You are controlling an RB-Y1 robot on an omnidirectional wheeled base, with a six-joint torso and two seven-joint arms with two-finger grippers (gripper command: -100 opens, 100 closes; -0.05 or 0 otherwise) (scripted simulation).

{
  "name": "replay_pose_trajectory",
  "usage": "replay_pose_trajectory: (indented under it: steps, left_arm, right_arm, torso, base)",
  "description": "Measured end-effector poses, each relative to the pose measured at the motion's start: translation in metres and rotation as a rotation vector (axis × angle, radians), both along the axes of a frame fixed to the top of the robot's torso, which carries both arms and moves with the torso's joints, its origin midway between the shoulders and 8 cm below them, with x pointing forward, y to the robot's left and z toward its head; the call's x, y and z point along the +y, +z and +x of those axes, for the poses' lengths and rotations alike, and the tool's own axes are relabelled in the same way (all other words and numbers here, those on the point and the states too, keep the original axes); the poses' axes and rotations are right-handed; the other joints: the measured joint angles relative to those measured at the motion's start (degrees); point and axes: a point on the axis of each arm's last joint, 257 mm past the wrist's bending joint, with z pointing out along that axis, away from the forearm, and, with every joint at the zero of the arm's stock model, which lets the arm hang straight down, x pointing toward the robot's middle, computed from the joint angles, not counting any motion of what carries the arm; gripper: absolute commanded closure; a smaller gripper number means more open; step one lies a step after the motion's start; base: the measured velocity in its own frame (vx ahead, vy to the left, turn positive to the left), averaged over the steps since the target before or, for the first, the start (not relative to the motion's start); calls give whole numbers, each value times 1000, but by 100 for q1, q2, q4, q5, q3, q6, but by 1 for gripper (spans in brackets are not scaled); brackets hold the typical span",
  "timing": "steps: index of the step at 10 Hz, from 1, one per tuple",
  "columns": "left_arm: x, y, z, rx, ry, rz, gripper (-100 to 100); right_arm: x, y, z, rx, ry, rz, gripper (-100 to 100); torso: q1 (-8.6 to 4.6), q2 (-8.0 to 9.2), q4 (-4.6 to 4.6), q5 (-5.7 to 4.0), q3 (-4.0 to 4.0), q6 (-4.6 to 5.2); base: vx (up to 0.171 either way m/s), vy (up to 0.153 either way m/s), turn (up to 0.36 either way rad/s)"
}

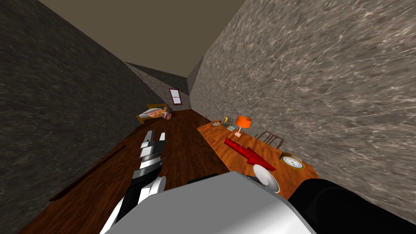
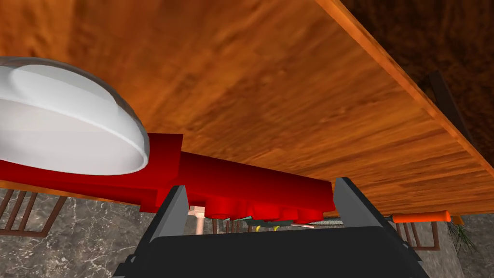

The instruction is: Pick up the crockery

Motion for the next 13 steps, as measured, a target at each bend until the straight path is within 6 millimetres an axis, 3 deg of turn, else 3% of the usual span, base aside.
replay_pose_trajectory:
  steps: [6,11,13]
  left_arm:
    - [0,0,0,0,0,0,0]
    - [0,0,0,0,0,0,0]
    - [0,0,0,0,0,0,0]
  right_arm:
    - [-39,-32,-90,226,-24,-123,-100]
    - [-65,-43,-168,417,-35,-211,-100]
    - [-68,-47,-181,451,-38,-224,-100]
  torso:
    - [-12,1,1,-3,1,-1]
    - [-29,3,1,-5,2,1]
    - [-13,-1,1,-3,0,-1]
  base:
    - [-4,-40,222]
    - [-16,-70,213]
    - [-14,-47,134]
